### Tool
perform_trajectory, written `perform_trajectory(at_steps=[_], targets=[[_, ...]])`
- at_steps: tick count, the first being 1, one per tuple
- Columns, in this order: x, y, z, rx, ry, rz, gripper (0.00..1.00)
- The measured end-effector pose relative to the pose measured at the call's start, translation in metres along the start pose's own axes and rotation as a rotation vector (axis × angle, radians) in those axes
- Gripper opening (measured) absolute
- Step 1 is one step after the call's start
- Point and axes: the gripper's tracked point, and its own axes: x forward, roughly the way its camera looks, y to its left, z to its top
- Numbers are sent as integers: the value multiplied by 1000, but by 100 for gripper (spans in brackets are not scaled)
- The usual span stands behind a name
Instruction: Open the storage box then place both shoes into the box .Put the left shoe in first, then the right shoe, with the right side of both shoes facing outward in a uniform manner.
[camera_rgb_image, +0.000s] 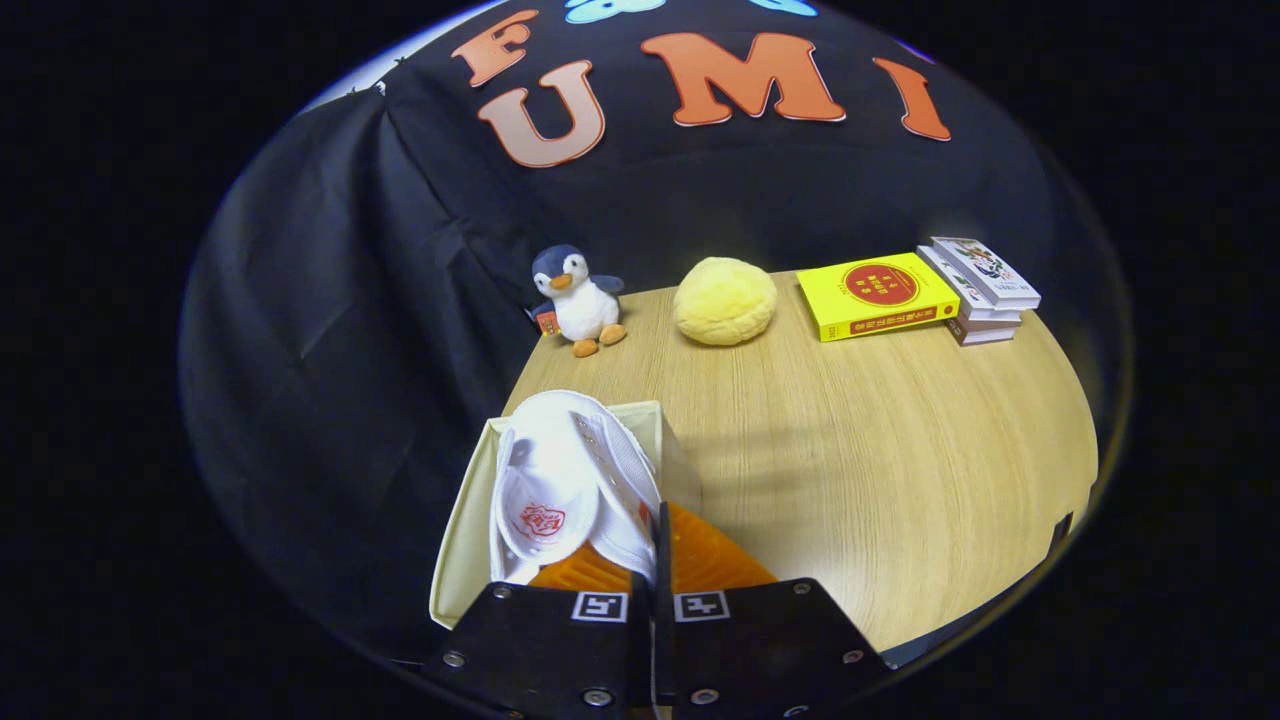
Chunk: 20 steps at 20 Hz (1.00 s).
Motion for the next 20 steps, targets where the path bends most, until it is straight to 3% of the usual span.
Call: perform_trajectory(at_steps=[7,18,20], targets=[[40,25,-35,-18,95,-92,3],[63,6,-60,-22,101,-353,4],[69,8,-75,-10,135,-342,4]])
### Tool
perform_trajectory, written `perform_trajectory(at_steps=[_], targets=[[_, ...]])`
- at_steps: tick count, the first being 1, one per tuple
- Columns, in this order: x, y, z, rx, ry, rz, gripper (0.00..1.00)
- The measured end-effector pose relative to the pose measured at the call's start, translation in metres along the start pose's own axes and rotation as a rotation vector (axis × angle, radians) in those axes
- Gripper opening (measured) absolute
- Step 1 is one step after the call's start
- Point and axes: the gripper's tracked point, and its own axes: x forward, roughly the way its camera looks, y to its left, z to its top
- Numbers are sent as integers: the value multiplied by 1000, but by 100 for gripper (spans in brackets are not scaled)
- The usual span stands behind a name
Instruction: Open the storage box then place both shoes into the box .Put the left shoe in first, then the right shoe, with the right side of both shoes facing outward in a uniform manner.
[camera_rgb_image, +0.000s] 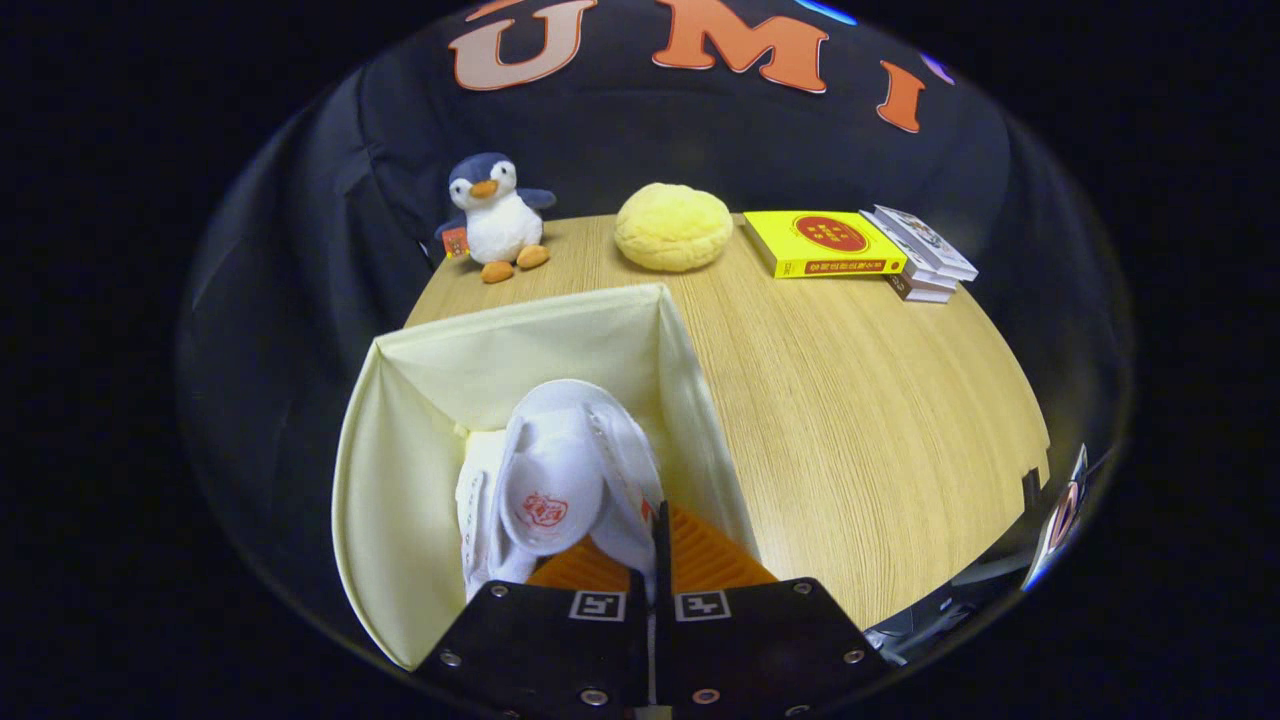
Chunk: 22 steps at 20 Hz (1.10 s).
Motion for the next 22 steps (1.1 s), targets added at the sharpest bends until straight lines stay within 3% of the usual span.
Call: perform_trajectory(at_steps=[5,9,14,20,22], targets=[[-11,11,0,24,19,108,13],[-39,8,17,45,-16,254,21],[-82,-25,65,-9,-194,373,43],[-112,-105,111,-53,-358,366,83],[-121,-136,130,-68,-436,360,90]])
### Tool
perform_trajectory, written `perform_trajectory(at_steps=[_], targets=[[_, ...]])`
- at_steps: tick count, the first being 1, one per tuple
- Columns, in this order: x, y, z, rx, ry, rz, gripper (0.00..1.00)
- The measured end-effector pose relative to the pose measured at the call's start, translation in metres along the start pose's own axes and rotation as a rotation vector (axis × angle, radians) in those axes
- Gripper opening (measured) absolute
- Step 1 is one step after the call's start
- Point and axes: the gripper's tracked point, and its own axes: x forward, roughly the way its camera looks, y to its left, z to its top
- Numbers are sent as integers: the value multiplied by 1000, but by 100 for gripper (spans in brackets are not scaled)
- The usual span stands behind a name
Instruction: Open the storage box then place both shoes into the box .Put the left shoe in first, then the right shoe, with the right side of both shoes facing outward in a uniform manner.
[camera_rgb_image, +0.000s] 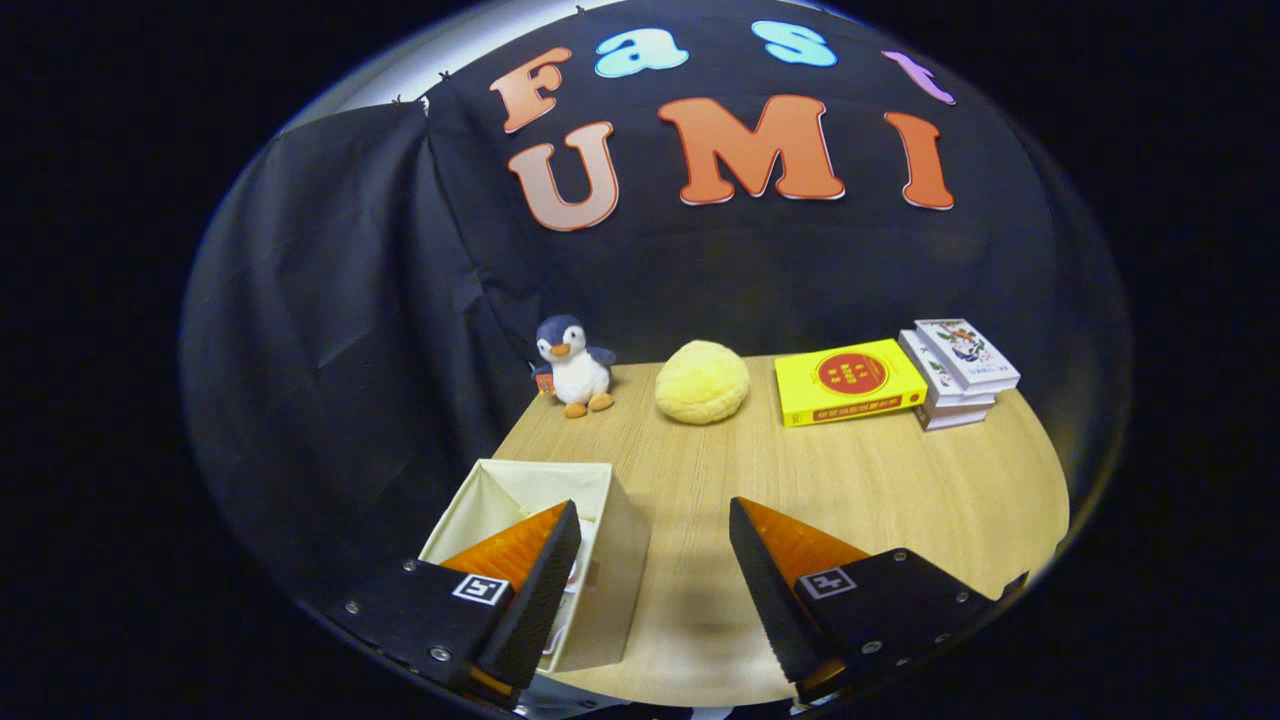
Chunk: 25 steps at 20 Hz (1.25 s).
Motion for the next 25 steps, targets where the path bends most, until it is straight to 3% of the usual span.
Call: perform_trajectory(at_steps=[11,25], targets=[[-77,-118,86,-77,-411,-23,98],[-144,-197,105,-99,-618,-130,98]])
